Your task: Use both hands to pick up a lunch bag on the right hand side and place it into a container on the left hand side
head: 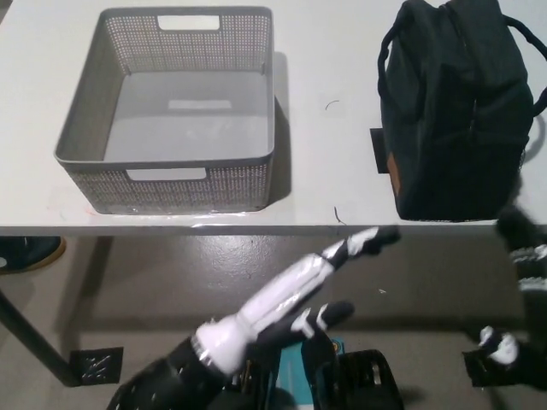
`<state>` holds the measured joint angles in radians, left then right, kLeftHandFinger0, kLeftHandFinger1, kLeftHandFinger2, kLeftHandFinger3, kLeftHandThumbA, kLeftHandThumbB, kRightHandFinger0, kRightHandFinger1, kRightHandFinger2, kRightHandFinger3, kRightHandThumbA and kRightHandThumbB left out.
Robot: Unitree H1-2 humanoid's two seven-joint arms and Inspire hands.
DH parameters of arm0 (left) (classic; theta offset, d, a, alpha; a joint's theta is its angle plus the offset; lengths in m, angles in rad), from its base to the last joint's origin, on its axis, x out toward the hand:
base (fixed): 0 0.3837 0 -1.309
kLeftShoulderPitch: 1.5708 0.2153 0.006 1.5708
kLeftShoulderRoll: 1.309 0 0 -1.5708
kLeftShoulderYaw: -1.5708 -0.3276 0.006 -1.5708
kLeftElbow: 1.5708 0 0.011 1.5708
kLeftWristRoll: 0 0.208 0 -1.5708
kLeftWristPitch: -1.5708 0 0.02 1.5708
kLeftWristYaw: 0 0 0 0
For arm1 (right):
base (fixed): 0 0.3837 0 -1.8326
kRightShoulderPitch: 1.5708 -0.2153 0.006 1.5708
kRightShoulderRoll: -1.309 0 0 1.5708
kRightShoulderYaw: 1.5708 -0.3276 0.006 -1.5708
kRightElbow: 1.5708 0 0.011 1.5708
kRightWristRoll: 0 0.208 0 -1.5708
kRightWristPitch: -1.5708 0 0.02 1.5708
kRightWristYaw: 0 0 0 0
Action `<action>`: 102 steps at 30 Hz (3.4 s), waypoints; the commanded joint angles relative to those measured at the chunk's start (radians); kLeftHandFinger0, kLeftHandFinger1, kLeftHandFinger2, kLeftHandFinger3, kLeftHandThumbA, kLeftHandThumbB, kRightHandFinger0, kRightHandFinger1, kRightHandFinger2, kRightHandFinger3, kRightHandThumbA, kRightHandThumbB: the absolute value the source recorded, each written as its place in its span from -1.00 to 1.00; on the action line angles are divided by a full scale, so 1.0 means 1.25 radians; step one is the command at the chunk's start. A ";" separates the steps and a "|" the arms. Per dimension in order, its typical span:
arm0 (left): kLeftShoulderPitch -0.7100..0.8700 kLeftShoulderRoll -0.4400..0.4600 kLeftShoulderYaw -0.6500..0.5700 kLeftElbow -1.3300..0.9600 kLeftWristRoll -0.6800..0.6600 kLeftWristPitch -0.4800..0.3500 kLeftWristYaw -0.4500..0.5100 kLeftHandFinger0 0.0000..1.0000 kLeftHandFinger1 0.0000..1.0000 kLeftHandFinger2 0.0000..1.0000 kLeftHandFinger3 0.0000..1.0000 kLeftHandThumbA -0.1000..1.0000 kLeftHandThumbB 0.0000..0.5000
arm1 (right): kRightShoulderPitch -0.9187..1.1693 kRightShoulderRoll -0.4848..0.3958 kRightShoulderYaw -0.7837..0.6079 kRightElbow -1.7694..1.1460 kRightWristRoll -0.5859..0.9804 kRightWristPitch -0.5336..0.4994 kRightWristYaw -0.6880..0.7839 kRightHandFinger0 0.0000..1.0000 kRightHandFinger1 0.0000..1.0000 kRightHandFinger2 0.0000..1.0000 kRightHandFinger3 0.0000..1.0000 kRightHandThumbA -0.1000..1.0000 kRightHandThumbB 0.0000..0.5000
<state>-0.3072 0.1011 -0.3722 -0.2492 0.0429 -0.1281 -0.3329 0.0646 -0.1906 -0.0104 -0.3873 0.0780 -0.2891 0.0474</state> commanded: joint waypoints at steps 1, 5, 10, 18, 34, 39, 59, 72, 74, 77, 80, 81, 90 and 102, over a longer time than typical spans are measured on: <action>-0.093 -0.056 0.031 0.003 -0.012 0.043 0.023 1.00 1.00 1.00 1.00 1.00 0.47 | -0.059 -0.057 -0.078 -0.029 0.115 0.049 -0.010 1.00 1.00 1.00 1.00 1.00 0.86; -0.181 -0.102 0.066 0.045 -0.005 0.081 0.048 1.00 1.00 1.00 1.00 1.00 0.53 | -0.120 -0.100 -0.137 0.010 0.248 0.110 -0.004 1.00 1.00 1.00 1.00 1.00 1.00; -0.274 -0.160 0.117 0.158 -0.024 0.096 0.082 1.00 1.00 1.00 1.00 1.00 0.69 | -0.218 -0.110 -0.182 0.103 0.290 0.139 -0.009 1.00 1.00 1.00 1.00 1.00 0.90; -0.366 -0.207 0.191 0.333 -0.043 0.054 0.107 1.00 1.00 1.00 1.00 1.00 0.50 | -0.315 -0.097 -0.225 0.234 0.288 0.161 -0.006 1.00 1.00 1.00 1.00 1.00 0.60; -0.505 -0.223 0.249 0.655 -0.008 -0.016 0.204 1.00 1.00 1.00 1.00 1.00 0.65 | -0.470 -0.092 -0.213 0.553 0.282 0.103 0.060 1.00 1.00 1.00 1.00 1.00 0.57; -0.539 -0.220 0.259 0.753 -0.013 -0.044 0.213 1.00 1.00 1.00 1.00 1.00 0.82 | -0.515 -0.077 -0.214 0.647 0.287 0.083 0.078 1.00 1.00 1.00 1.00 1.00 0.54; -0.665 -0.194 0.250 1.032 0.020 -0.063 0.260 1.00 1.00 1.00 1.00 1.00 0.69 | -0.614 -0.063 -0.213 0.840 0.277 0.041 0.119 1.00 1.00 1.00 1.00 1.00 0.42; -0.749 -0.212 0.200 1.233 0.060 -0.046 0.290 1.00 1.00 1.00 1.00 1.00 0.79 | -0.828 0.029 -0.228 1.255 0.286 0.000 0.125 1.00 1.00 1.00 1.00 1.00 0.39; -0.757 -0.220 0.205 1.257 0.052 -0.030 0.290 1.00 1.00 1.00 1.00 1.00 0.77 | -0.851 0.062 -0.225 1.288 0.282 0.015 0.125 1.00 1.00 1.00 1.00 1.00 0.42; -0.769 -0.226 0.190 1.280 0.066 -0.013 0.291 1.00 1.00 1.00 1.00 1.00 0.69 | -0.869 0.097 -0.242 1.315 0.299 0.012 0.157 1.00 1.00 1.00 1.00 1.00 0.36; -0.775 -0.230 0.177 1.297 0.076 0.004 0.287 1.00 1.00 1.00 1.00 1.00 0.59 | -0.876 0.139 -0.228 1.308 0.289 -0.019 0.179 1.00 1.00 1.00 1.00 1.00 0.16; -0.776 -0.232 0.178 1.300 0.073 0.005 0.288 1.00 1.00 1.00 1.00 1.00 0.58 | -0.876 0.146 -0.220 1.300 0.278 -0.025 0.157 1.00 1.00 1.00 1.00 1.00 0.13; -0.785 -0.232 0.190 1.296 0.048 0.003 0.265 1.00 1.00 1.00 1.00 1.00 0.45 | -0.873 0.154 -0.206 1.245 0.263 -0.003 0.087 1.00 1.00 1.00 1.00 1.00 -0.08; -0.837 -0.255 0.194 1.290 0.036 -0.004 0.222 1.00 1.00 1.00 1.00 1.00 0.48 | -0.822 0.133 -0.188 1.023 0.245 0.077 -0.016 1.00 1.00 1.00 1.00 1.00 0.02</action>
<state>-1.2565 -0.1394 -0.1249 1.3752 0.0941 -0.1322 0.0396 -0.9260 -0.0671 -0.2925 1.0375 0.4376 -0.2828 0.0655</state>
